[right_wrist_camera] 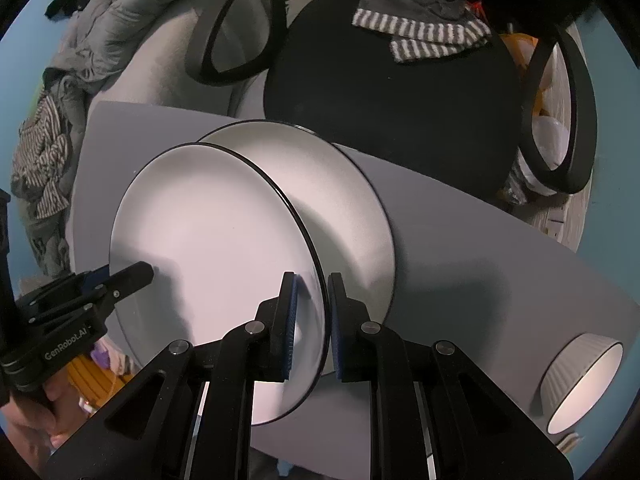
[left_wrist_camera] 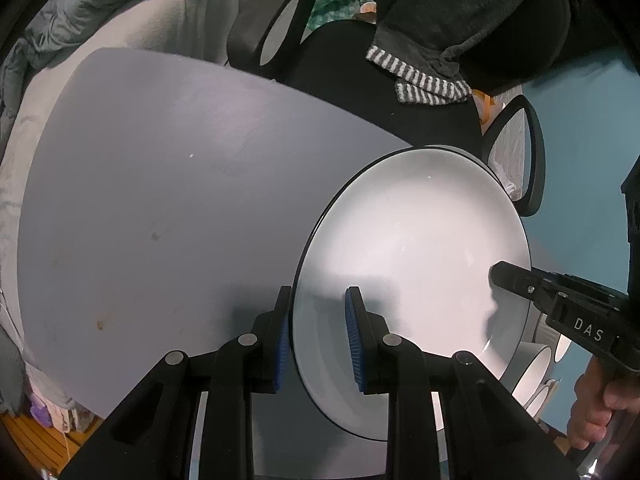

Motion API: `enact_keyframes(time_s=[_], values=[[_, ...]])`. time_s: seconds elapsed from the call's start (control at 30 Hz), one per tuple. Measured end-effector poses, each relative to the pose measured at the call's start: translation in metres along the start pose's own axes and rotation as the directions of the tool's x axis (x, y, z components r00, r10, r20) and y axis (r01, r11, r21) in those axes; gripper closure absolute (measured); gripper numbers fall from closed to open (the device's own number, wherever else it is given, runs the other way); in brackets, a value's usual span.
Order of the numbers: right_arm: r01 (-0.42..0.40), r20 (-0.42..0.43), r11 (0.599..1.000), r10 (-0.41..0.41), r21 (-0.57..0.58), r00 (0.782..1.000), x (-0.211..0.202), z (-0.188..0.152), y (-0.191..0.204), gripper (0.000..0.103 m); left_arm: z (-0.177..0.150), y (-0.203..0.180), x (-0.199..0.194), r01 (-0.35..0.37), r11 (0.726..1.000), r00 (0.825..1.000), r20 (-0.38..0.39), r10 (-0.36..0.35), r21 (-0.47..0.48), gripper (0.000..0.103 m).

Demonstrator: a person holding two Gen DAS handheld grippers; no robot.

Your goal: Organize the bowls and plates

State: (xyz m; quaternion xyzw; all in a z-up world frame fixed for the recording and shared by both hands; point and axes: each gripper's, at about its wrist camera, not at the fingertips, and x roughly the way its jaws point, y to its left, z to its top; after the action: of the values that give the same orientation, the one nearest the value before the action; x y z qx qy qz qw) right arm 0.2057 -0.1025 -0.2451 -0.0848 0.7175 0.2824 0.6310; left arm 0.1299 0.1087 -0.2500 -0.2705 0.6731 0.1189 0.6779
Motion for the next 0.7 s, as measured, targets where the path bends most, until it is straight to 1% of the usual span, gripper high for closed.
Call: enact_keyframes(time_s=[0.23,0.43,0.57,0.7], values=[[-0.009,-0.005,1.000,0.009,0.027,1.000,0.002,0.004,-0.013,0.088,0.010,-0.012,0.007,-0.018,1.000,1.000,-0.012,0.018,0.015,0.078],[-0.021,-0.017,0.998,0.022,0.055,1.000,0.005,0.007,-0.021,0.088,0.016,-0.016,0.012,-0.013,1.000,1.000,-0.028,0.013,0.016,0.078],[-0.019,-0.025,0.998,0.020,0.068,0.999,0.005,0.008,-0.026,0.088,0.017,-0.021,0.017,-0.022,0.999,0.999,-0.038,0.023,0.027,0.078],[-0.033,-0.027,0.996,0.035,0.081,0.999,0.005,0.010,-0.029,0.088,0.017,-0.023,0.023,-0.036,0.999,0.998,-0.051,0.038,0.037,0.078]])
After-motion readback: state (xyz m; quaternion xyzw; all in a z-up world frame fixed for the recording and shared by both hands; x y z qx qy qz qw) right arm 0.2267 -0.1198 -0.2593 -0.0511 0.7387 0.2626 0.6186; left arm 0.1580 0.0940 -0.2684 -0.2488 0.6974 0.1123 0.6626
